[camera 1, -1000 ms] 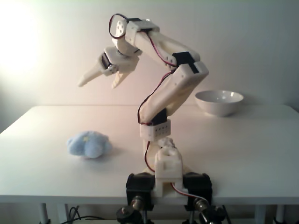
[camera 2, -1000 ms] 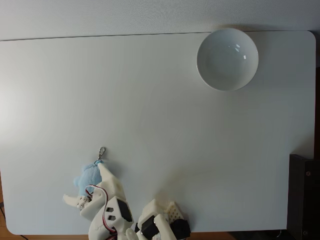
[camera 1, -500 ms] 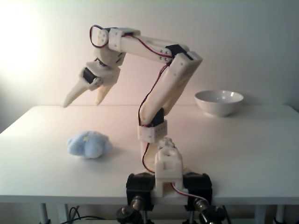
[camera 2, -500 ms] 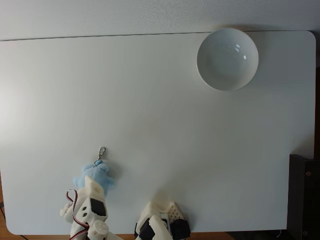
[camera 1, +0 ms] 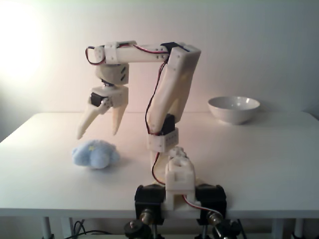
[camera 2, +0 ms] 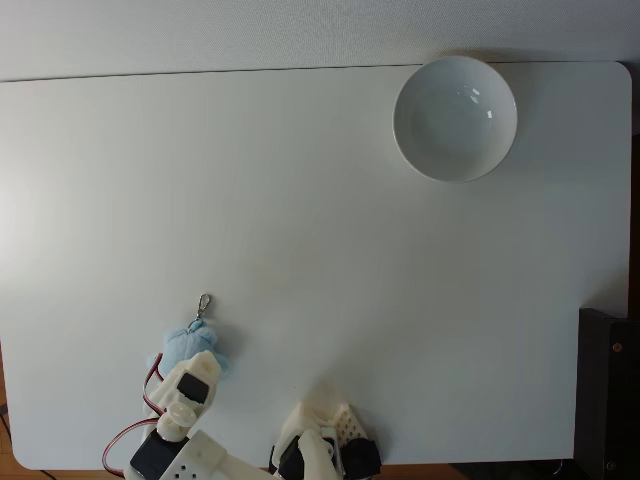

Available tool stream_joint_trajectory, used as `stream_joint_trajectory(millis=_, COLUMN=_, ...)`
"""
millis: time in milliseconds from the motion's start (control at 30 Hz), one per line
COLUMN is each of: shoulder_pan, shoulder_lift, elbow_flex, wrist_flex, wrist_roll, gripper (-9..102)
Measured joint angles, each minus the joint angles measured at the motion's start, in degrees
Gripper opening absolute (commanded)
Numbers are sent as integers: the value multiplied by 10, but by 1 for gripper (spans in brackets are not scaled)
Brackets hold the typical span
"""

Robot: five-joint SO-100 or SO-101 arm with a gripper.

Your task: Grasp a skyblue doll and put it into the bowl.

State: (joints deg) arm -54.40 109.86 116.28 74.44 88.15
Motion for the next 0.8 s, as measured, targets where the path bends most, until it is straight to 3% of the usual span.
stream_joint_trajectory(millis=533, shoulder_pan=66, shoulder_lift=0, elbow_flex=63, wrist_flex=0, wrist_roll=-19, gripper=55)
stream_joint_trajectory(millis=800, shoulder_pan=63, shoulder_lift=0, elbow_flex=65, wrist_flex=-40, wrist_roll=-38, gripper=69)
